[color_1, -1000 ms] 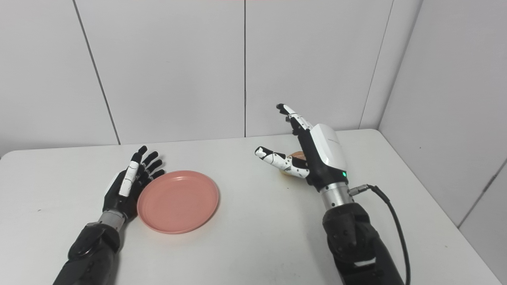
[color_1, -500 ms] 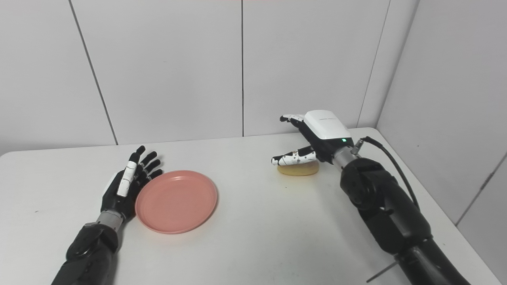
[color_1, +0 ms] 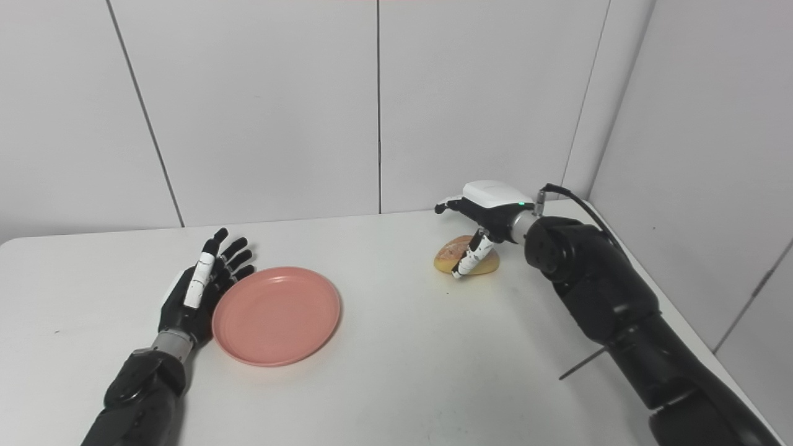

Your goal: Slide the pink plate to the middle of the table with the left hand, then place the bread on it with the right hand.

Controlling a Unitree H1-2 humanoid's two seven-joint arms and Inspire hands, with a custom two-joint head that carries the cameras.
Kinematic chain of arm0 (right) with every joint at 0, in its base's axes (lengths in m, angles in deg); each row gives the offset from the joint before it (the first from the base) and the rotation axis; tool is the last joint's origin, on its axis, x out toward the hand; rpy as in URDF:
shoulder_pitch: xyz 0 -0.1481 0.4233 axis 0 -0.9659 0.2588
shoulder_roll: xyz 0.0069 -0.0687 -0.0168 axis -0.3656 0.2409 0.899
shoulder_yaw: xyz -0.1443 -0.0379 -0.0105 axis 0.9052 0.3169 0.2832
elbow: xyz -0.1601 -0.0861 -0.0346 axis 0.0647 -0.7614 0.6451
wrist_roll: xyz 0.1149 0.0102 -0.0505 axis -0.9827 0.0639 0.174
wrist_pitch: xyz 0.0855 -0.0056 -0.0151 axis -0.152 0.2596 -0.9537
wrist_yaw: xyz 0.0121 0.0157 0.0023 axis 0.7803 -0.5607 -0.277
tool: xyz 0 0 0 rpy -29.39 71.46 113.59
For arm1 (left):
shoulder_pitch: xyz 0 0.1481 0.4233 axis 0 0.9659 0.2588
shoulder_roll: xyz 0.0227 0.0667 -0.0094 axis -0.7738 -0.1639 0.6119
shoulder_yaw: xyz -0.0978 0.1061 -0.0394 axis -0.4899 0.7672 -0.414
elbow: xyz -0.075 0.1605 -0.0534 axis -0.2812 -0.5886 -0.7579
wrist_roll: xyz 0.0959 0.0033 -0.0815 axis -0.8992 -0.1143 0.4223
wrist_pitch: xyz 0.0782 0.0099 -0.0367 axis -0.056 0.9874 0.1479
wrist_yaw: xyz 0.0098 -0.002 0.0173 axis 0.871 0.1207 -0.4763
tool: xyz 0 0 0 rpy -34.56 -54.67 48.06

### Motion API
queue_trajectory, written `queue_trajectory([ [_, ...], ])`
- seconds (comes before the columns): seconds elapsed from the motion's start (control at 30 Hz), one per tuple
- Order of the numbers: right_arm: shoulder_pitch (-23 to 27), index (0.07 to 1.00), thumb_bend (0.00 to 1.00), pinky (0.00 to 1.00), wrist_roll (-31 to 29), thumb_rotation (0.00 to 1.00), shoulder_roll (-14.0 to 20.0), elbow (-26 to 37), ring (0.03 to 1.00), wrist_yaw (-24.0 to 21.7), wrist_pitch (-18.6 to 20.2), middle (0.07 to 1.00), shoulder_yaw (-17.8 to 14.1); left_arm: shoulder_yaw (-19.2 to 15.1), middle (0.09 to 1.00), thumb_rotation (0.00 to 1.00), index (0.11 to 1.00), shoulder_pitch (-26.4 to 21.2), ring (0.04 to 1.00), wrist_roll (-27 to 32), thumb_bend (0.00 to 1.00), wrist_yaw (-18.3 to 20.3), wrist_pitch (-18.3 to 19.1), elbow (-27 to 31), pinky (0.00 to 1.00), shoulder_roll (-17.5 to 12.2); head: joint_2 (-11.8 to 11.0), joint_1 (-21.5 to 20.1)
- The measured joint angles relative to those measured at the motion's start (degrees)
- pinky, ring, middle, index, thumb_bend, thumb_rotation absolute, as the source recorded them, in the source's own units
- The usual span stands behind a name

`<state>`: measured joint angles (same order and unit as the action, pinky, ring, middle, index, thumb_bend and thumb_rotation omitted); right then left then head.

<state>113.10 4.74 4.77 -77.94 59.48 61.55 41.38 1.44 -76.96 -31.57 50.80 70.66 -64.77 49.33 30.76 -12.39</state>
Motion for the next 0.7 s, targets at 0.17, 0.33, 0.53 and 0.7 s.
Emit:
queue_trajectory([
  [0.17, 1.2, 0.851, 1.0, 0.66, 1.8, 0.14, -0.1, -3.0, 0.866, -0.2, 0.0, 0.906, 1.9, 0.1, 0.909, 0.77, 1.0, 0.1, 0.91, -1.0, 0.85, 0.0, -0.4, 0.0, 0.87, 0.1, -0.4, 1.1],
  [0.33, 1.6, 0.838, 1.0, 0.65, 2.3, 0.16, -0.3, -5.0, 0.853, 0.5, -0.1, 0.894, 2.5, -0.1, 0.9, 0.75, 1.0, 0.3, 0.912, -1.1, 0.86, -0.1, -0.5, 0.0, 0.88, 0.2, -0.4, 1.5],
  [0.53, 2.5, 0.813, 1.0, 0.65, 4.1, 0.19, -0.2, -6.8, 0.824, 2.6, -2.1, 0.867, 4.4, -0.4, 0.899, 0.75, 1.0, 0.3, 0.909, -1.1, 0.85, 0.0, -0.6, -0.1, 0.88, 0.3, -0.3, 1.8],
  [0.7, 2.6, 0.803, 1.0, 0.64, 4.6, 0.2, -0.2, -8.4, 0.813, 4.1, -3.4, 0.854, 5.2, -0.2, 0.888, 0.77, 1.0, 0.4, 0.898, -1.3, 0.86, 0.0, -0.6, 0.2, 0.86, 0.3, 0.0, 2.5],
])
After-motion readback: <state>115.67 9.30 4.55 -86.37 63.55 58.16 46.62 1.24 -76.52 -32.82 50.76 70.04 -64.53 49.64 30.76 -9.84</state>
